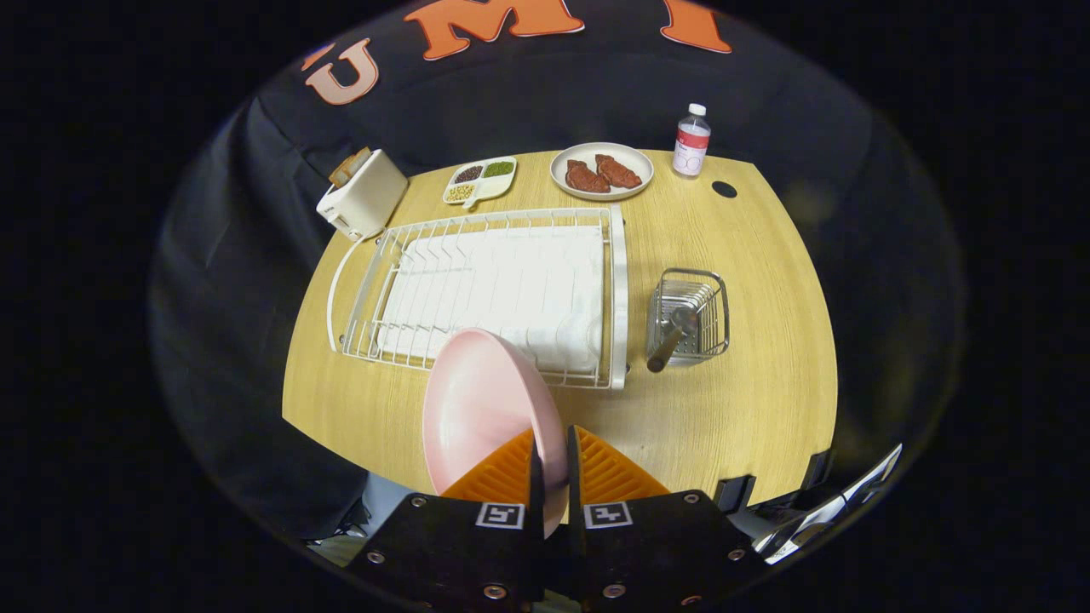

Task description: Take the plate from the dish rack, then take the spoon from the basket and place it into the plate.

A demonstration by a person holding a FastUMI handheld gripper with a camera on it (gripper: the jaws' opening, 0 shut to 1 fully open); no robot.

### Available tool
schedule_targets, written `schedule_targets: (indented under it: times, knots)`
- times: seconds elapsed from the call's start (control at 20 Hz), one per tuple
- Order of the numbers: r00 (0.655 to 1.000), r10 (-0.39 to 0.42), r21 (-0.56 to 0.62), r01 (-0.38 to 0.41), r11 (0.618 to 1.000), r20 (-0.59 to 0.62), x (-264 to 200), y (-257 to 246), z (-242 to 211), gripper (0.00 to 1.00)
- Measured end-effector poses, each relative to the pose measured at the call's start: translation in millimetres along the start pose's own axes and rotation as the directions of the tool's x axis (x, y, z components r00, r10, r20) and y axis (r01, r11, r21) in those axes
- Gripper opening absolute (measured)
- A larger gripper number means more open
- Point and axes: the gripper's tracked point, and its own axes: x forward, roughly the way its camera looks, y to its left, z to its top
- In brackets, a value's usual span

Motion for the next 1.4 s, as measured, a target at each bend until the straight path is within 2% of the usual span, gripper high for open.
schedule_targets:
  times: [0.3,0.5,0.7,0.8,0.9,0.95,1.2,1.35,1.4]
  knots:
    - [0.998,-0.005,0.04,0.008,0.999,-0.065,30.4,-8.8,-47.3,0.11]
    - [0.997,0.046,0.158,-0.035,0.987,-0.066,54.7,-4.5,-64.7,0.11]
    - [0.999,0.03,0.154,-0.023,0.988,-0.04,64.4,-7.6,-69.2,0.12]
    - [0.997,0.079,0.177,-0.075,0.981,-0.014,64.1,3.3,-64.6,0.15]
    - [0.995,0.094,0.186,-0.094,0.978,0.008,62.7,4.6,-56.1,0.19]
    - [0.995,0.096,0.187,-0.097,0.978,0.015,62.1,4.0,-54.2,0.25]
    - [0.994,0.021,0.159,-0.039,0.986,0.111,50.7,-21.4,-30.6,0.43]
    - [0.976,-0.024,0.14,-0.007,0.99,0.216,41.9,-37.2,-8.2,0.62]
    - [0.967,-0.044,0.13,0.012,0.991,0.25,39.6,-43.9,-1.7,0.65]
